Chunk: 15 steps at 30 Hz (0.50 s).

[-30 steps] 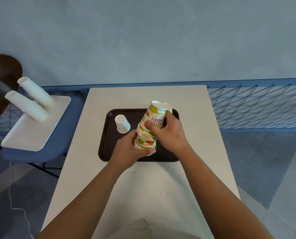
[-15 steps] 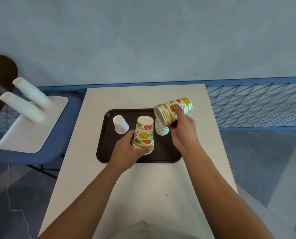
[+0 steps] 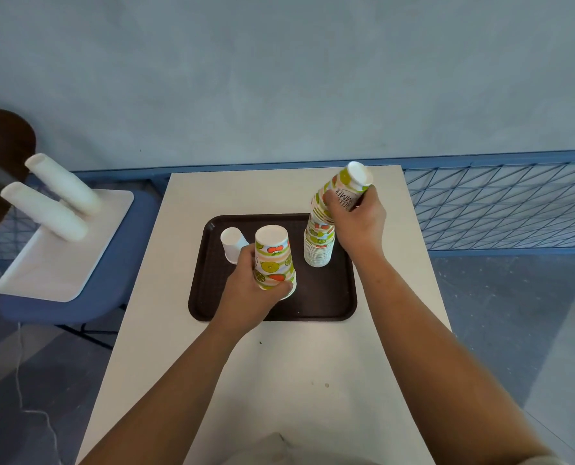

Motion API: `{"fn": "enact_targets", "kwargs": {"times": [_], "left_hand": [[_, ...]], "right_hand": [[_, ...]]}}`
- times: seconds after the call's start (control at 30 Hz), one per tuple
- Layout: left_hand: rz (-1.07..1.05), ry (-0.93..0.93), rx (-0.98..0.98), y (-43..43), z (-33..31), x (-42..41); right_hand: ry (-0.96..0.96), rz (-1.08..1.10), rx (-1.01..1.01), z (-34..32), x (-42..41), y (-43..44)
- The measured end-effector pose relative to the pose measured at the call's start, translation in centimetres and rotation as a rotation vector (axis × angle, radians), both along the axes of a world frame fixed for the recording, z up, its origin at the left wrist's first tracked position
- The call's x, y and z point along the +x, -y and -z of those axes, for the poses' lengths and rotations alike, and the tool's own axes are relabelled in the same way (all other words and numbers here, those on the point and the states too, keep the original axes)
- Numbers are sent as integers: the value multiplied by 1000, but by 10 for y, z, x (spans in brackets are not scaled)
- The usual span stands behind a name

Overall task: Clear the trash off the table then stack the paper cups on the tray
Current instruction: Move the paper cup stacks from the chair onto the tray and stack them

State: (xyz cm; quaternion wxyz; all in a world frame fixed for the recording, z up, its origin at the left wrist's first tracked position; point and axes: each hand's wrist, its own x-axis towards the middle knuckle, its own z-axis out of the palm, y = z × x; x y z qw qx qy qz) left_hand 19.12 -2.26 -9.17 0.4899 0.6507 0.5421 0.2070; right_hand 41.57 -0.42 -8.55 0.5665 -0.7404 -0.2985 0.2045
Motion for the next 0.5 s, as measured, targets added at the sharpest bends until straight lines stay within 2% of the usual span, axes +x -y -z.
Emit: {"fn": "enact_targets", "kwargs": {"times": [0.17,0.5], "left_hand": [[-29,60,-9,-5,-2,-1],[-64,141,55,-12,-2,2]], "right_hand": [[177,-91,-106,30,-1,-16],[276,-226,-392,81,-4,-11]]}}
